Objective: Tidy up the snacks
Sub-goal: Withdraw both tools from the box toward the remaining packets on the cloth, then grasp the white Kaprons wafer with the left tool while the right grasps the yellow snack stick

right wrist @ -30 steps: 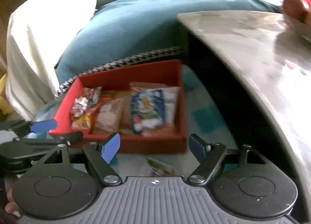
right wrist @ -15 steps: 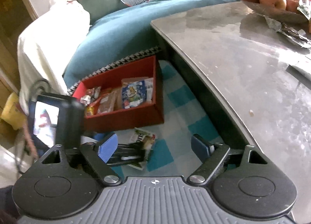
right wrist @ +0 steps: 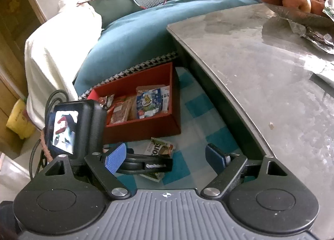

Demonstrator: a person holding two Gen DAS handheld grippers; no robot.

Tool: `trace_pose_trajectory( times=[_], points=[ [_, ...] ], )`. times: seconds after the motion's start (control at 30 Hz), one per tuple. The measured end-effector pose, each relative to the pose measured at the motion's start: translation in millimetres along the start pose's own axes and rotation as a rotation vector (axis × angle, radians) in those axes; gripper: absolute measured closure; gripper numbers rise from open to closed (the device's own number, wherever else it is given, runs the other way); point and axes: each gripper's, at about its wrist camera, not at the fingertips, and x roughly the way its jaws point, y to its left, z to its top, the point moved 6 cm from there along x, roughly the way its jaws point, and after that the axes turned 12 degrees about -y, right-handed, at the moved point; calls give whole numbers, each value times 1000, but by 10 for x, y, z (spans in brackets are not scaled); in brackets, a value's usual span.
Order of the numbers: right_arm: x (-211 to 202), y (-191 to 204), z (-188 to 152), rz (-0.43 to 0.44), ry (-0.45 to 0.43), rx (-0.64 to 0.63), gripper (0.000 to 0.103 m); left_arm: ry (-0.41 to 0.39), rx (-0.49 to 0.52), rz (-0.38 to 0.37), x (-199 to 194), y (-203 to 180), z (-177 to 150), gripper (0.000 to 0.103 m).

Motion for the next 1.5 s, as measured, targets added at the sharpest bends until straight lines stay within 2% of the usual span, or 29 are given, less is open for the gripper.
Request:
trace_pose_trajectory(
  times=[0.1,0.17,0.33,0.47,0.63,0.8,0.93,1.17,1.27,1.4,1.5],
  points=[
    [15,4,-19,-1,9,-5,15,14,34,35,67,-27,-77,35],
    [22,4,-33,-2,15,-8,15,18,0,20,49,40,-119,49],
    [81,103,-138,29,68,-66,15,4,31,53,-125,353,-154,50],
    [175,381,-445,91,169,-225,18,-18,32,65,-374,731,-220,51],
    [352,705,-1114,186,380,-457,41,-16,-9,40,-666,1178,-355,51],
    [409,862,-1432,266,495,-653,42,-11,-56,-17,-795,1299,-429,52],
    [509,849,-1610,278,600,-788,38,-22,-56,-58,-852,1292,-401,52],
    [709,918,-1540,288,607,-832,36,-18,-62,-103,-886,1307,-391,52],
    [706,954,-1599,264,610,-873,36,-18,-58,-104,-908,1322,-403,52],
    [707,1000,-1617,159,591,-782,52,-20,-64,-105,-936,1353,-431,52],
    [646,1033,-1677,126,578,-779,57,-21,-78,-111,-945,1379,-434,52]
  ],
)
